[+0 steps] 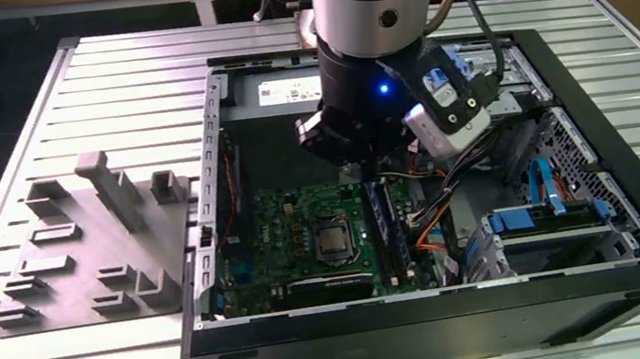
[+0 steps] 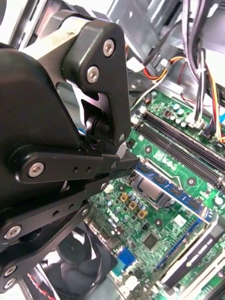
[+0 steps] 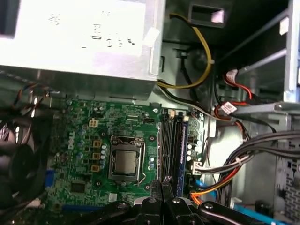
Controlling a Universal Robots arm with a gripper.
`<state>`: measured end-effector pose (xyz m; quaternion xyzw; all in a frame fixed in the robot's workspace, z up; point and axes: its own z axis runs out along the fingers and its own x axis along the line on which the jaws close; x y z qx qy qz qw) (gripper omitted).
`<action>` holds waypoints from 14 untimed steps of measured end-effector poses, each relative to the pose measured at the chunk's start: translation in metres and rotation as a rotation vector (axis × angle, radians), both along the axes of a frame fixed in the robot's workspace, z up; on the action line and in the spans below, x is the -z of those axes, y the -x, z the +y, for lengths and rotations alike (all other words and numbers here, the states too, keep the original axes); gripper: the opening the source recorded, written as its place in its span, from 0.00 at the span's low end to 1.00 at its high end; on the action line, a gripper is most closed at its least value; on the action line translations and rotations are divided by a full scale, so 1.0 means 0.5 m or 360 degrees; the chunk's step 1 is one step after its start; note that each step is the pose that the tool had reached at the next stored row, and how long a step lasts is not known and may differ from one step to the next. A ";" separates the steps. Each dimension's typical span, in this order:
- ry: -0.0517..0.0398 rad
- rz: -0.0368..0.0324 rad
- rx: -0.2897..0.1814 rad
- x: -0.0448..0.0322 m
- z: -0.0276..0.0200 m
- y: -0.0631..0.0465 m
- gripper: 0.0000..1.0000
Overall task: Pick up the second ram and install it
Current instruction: 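Insert the second ram into the second slot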
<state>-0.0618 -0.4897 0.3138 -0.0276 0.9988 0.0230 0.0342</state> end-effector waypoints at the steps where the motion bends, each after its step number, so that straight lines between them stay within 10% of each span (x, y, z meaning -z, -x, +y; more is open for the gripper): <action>1: 0.0000 0.0000 0.0023 0.001 0.0000 0.000 0.09; 14: 0.0000 0.0000 0.0052 0.005 0.0000 -0.009 0.09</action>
